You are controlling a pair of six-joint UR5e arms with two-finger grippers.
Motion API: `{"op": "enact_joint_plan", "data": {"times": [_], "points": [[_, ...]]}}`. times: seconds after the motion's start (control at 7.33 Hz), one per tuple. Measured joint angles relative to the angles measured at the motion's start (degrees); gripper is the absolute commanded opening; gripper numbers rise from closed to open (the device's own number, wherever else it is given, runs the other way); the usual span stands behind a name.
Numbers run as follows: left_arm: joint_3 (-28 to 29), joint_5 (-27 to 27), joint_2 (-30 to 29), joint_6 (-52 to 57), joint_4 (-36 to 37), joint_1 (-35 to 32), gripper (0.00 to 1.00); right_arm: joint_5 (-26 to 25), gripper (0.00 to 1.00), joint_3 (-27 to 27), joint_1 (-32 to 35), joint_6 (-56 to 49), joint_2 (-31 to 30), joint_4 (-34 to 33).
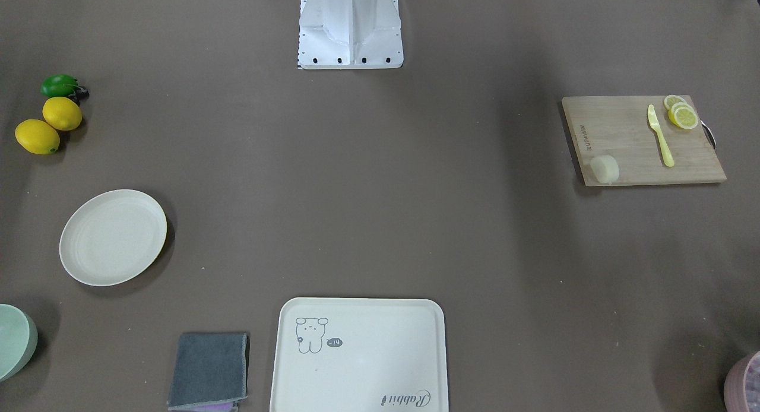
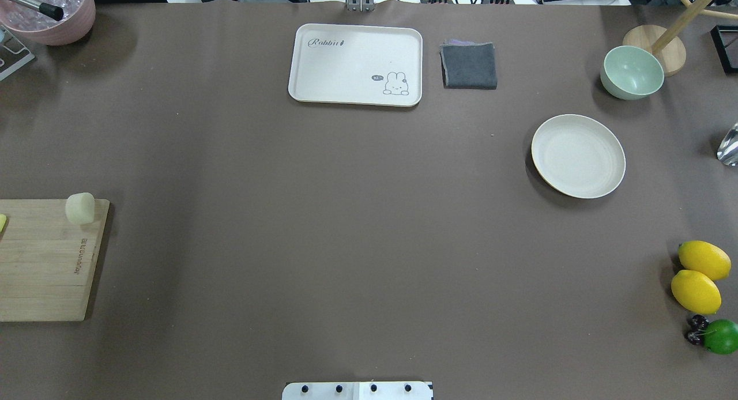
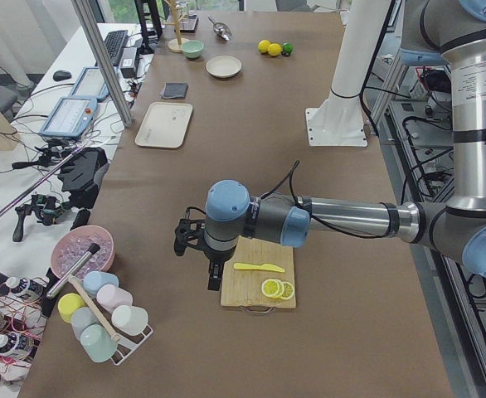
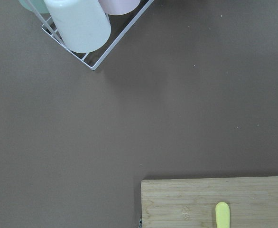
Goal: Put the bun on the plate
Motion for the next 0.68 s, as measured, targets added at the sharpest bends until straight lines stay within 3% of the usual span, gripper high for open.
{"op": "enact_joint_plan", "data": {"times": [0.68], "points": [[0.09, -3.31, -0.09, -0.13, -1.01, -0.01, 0.98, 0.28, 1.0, 1.8, -0.37, 0.59, -0.39, 0.3]]}}
